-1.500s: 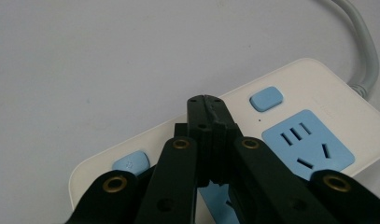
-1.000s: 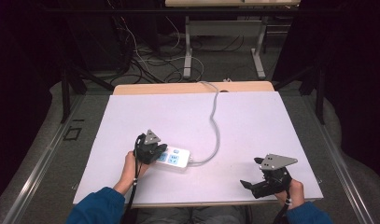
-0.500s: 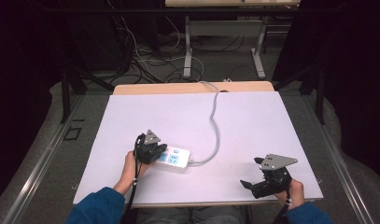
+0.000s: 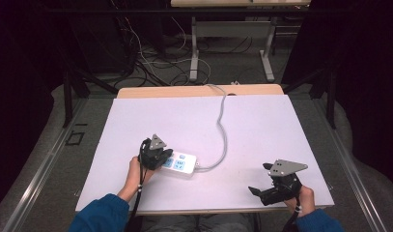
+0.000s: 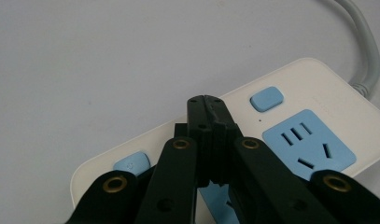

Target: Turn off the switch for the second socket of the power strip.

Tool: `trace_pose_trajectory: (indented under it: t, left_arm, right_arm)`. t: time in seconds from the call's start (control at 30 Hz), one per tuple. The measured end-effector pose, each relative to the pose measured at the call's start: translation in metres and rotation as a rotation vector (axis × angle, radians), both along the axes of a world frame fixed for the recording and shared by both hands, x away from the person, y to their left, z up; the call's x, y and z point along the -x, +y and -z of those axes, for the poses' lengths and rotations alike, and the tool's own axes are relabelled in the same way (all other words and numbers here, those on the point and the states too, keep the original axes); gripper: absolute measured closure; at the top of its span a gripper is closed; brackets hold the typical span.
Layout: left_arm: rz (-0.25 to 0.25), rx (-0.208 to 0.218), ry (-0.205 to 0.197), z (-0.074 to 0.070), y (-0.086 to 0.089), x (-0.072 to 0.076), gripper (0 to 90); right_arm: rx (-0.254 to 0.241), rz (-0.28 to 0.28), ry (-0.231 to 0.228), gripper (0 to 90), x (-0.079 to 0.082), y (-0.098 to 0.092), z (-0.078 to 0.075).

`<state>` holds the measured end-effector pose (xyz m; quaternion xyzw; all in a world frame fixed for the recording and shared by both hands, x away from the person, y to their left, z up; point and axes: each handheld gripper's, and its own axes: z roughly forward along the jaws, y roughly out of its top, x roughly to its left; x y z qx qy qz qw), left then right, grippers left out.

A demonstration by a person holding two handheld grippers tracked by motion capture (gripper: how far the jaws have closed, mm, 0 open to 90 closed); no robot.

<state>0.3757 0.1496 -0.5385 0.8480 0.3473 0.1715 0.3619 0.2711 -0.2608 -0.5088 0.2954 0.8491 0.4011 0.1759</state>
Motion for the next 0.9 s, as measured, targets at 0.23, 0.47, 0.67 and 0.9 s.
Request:
trace_pose_trajectory:
  t: [0.23, 0.47, 0.67, 0.9]
  left_arm:
    - [0.001, 0.0, 0.0, -0.0001, 0.0003, -0.0002, 90.0]
    - [0.001, -0.004, -0.005, -0.0001, -0.0002, 0.0005, 90.0]
    - [0.002, -0.007, -0.009, -0.0002, -0.0003, 0.0006, 90.0]
    - [0.003, -0.012, 0.001, -0.0008, 0.0001, 0.0011, 90.0]
  right_arm:
    - [0.001, -0.002, -0.003, 6.3, -0.0001, -0.0001, -0.0001]
    - [0.009, -0.004, 0.008, 6.3, 0.0001, -0.0006, -0.0008]
    - [0.007, -0.002, 0.005, 6.3, 0.0002, -0.0004, -0.0006]
    - [0.009, -0.005, 0.008, 6.3, 0.0001, -0.0006, -0.0008]
